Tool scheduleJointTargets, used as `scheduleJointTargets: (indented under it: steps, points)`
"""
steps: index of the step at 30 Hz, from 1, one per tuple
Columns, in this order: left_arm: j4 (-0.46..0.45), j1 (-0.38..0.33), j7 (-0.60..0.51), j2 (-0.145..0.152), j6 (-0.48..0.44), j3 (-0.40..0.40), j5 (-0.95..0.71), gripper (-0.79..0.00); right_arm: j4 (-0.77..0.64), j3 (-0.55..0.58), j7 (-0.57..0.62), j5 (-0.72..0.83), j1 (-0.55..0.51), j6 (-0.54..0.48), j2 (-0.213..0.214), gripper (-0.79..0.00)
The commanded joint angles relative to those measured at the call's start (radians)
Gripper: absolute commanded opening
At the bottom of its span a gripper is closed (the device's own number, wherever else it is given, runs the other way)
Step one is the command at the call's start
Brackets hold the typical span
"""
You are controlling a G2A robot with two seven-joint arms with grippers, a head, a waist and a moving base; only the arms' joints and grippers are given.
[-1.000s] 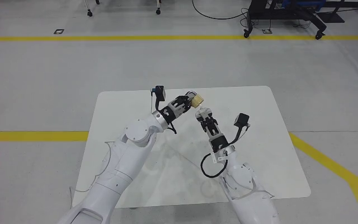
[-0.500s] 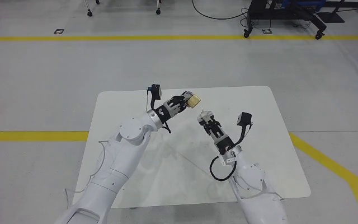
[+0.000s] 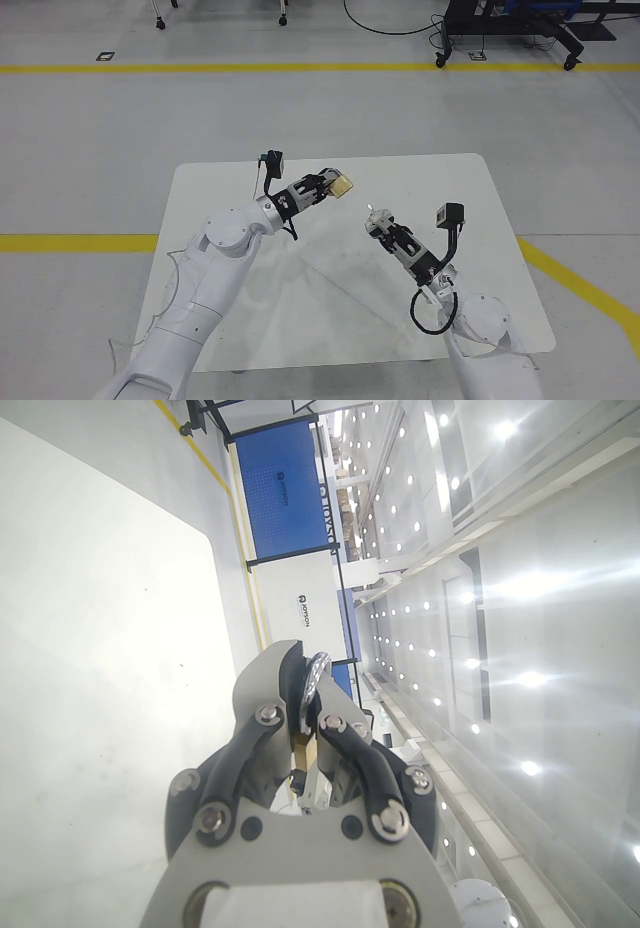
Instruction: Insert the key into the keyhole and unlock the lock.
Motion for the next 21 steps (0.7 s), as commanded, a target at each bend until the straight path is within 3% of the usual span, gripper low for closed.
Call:
scheduleJointTargets:
  steps: [1,7,14,21]
  points:
    - [0.0,0.0,0.0,0.0,0.0,0.0,0.0,-0.785,0.0,0.0,0.0,0.0,0.0,0.0,0.0,-0.785]
    - [-0.042,0.017,0.01,-0.005,0.098,0.018,-0.039,-0.785,-0.004,-0.007,0.007,0.045,-0.003,0.037,0.0,-0.785]
    - [0.017,-0.057,-0.092,-0.012,0.336,0.063,-0.062,-0.785,-0.025,-0.012,0.021,0.11,-0.014,0.171,0.003,-0.785]
    - [0.067,-0.097,-0.13,-0.025,0.354,0.102,-0.086,-0.785,-0.035,-0.007,0.037,0.144,-0.014,0.245,0.009,-0.785]
